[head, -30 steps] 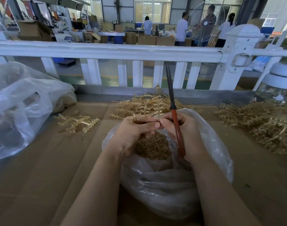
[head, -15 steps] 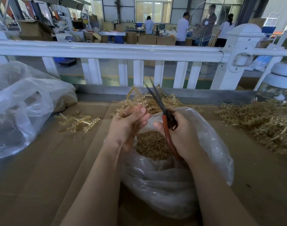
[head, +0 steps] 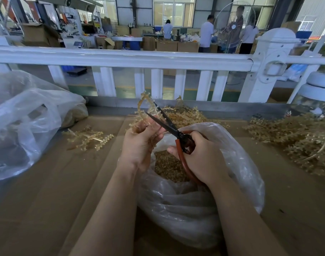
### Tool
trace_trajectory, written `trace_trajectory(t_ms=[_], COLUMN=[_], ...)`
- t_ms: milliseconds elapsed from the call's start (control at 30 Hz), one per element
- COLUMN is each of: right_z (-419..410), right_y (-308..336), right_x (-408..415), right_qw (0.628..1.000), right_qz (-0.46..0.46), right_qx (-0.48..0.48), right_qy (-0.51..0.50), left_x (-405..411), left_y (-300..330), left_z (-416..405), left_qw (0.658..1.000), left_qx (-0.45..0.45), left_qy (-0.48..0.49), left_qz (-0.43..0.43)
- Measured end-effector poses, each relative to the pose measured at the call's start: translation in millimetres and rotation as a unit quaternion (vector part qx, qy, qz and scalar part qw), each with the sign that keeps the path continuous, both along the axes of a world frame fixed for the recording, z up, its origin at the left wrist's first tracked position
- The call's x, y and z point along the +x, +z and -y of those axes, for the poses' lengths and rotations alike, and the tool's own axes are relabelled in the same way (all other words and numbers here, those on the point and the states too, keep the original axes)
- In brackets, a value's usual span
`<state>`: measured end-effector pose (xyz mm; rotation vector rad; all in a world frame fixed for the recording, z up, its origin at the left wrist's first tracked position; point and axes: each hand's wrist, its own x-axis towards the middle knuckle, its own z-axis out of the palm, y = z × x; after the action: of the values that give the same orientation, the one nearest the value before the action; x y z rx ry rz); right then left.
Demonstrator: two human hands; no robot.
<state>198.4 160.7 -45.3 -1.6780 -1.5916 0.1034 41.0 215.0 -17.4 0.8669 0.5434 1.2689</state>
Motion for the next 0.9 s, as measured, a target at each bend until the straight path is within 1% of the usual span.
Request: trace_trajectory(t_ms=[133, 300, 567, 900], right_z=[-0.8, -1.2, -0.6, -0.5], right_y=[0.3, 0.8, 0.0, 0.4], right_x=[0.2, -0.5, -1.7, -1.3], right_qw=[1.0, 0.999, 1.0, 1.0], right_qz=[0.01, 0.035, 0.02, 0.011], right_qx=[0.0, 0.009, 0.019, 0.016], right_qy=[-0.018, -0.03, -0.014, -0.009], left_x=[2.4, 1.8, 0.6, 0.6], left_y=[0.0, -0.4, -1.2, -2.4], left_z=[-0.6, -1.0, -0.2, -0.6], left_qw=[1.0, 1.0, 1.0, 1.0], left_qx=[-0.003, -0.007, -0.011, -0.005], left_qy=[0.009, 0.001, -0.018, -0.012], left_qz=[-0.014, -0.009, 0.002, 0.006])
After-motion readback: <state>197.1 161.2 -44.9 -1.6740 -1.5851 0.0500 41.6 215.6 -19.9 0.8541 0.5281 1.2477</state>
